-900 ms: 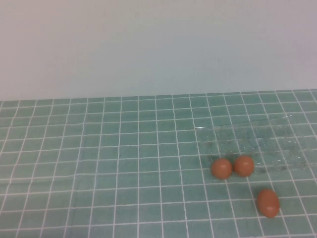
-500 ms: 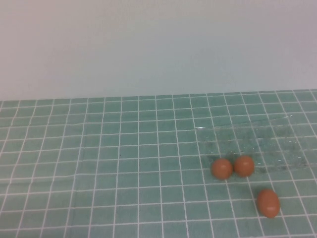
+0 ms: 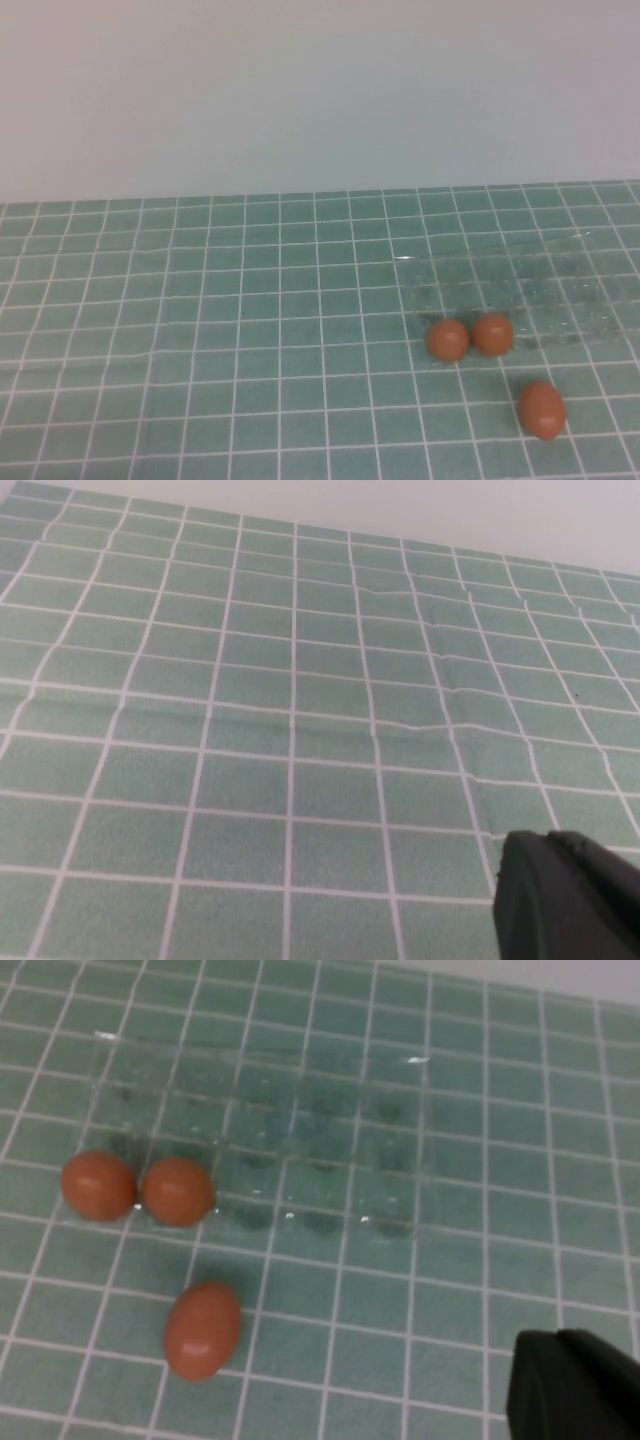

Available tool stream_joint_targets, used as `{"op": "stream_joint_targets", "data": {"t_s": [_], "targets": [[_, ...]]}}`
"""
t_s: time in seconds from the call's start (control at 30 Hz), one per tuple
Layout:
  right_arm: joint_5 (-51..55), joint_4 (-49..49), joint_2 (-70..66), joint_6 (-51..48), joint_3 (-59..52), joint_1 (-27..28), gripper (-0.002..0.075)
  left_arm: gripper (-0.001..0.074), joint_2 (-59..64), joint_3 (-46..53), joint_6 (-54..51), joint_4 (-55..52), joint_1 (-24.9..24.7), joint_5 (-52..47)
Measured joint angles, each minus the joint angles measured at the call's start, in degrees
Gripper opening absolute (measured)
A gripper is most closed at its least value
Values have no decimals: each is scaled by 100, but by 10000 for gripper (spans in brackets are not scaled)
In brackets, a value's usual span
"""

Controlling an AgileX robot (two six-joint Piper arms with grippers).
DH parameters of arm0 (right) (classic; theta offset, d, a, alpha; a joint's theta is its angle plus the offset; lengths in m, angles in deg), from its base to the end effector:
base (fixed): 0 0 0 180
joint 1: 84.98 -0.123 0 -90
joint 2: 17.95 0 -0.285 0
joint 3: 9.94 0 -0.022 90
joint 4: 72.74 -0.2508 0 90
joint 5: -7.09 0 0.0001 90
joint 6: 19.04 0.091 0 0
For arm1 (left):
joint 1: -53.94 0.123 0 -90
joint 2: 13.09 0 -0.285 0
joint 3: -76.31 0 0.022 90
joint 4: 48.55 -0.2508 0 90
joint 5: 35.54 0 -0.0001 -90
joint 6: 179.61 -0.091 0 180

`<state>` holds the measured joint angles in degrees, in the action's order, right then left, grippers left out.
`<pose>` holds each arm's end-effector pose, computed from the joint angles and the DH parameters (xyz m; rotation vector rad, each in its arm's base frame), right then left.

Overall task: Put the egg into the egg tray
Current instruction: Pick up the egg

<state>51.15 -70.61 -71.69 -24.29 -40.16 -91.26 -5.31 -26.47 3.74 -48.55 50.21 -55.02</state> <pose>0.1495 0.0141 0.3450 -0.2401 2.2210 -0.0336 0.0535 -0.0035 0.1825 0.0060 1.8244 -0.0873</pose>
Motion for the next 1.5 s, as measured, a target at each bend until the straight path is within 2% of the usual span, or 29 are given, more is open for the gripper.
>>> {"op": "stream_joint_targets", "data": {"t_s": [0.17, 0.43, 0.53, 0.73, 0.83, 1.13, 1.27, 1.5], "targets": [[9, -547, -721, -407, 4, -29, -2, -4, 0, 0, 0, 0, 0, 0], [468, -1072, -1675, -853, 471, -474, 21, -4, 0, 0, 0, 0, 0, 0], [626, -1154, -2084, -833, 666, -689, 108, -4, 0, 0, 0, 0, 0, 0], [663, -1218, -2995, -358, 740, -873, 412, -4, 0, 0, 0, 0, 0, 0], [651, -1229, -3447, -257, 740, -873, 494, -4, 0, 0, 0, 0, 0, 0], [310, -1589, -4533, -132, 996, -945, 523, -4, 0, 0, 0, 0, 0, 0], [240, -1637, -4882, 6, 1247, -1178, 523, -4, 0, 0, 0, 0, 0, 0], [305, -1108, -5381, 1047, 1623, -1594, 523, -4, 0, 0, 0, 0, 0, 0]]}}
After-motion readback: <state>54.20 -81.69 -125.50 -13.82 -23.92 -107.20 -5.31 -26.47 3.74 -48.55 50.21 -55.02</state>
